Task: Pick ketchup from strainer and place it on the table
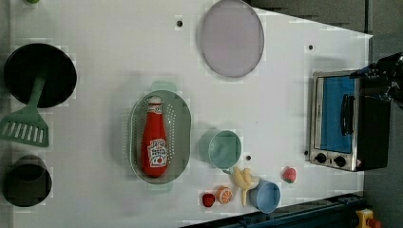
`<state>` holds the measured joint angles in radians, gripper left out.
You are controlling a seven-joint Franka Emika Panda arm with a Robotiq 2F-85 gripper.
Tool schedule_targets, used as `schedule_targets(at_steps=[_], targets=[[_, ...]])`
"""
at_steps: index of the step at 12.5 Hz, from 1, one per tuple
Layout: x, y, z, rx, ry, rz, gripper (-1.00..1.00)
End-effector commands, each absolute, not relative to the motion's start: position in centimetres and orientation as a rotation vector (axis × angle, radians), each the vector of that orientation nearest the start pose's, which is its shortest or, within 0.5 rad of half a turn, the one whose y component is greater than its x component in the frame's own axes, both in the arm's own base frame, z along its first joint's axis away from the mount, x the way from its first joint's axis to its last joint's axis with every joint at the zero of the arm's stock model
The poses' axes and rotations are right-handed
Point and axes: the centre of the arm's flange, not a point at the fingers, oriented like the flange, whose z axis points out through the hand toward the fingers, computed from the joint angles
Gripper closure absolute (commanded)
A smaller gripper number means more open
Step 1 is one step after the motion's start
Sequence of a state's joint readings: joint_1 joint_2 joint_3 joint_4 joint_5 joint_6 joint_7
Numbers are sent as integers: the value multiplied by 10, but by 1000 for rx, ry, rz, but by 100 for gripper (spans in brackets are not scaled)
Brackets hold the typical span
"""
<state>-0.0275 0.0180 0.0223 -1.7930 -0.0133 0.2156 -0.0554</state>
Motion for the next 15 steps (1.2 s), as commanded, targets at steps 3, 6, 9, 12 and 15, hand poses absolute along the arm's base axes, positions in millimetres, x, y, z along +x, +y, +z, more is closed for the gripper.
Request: schedule_targets(at_steps=[3,6,9,12,15], targets=[[480,23,578,-2952,1143,94,-99],[483,87,563,-3040,969,97,-100],[479,163,541,-3121,748,96,-100],[470,235,514,-3162,525,97,-100],[450,302,480,-3169,300,120,-100]])
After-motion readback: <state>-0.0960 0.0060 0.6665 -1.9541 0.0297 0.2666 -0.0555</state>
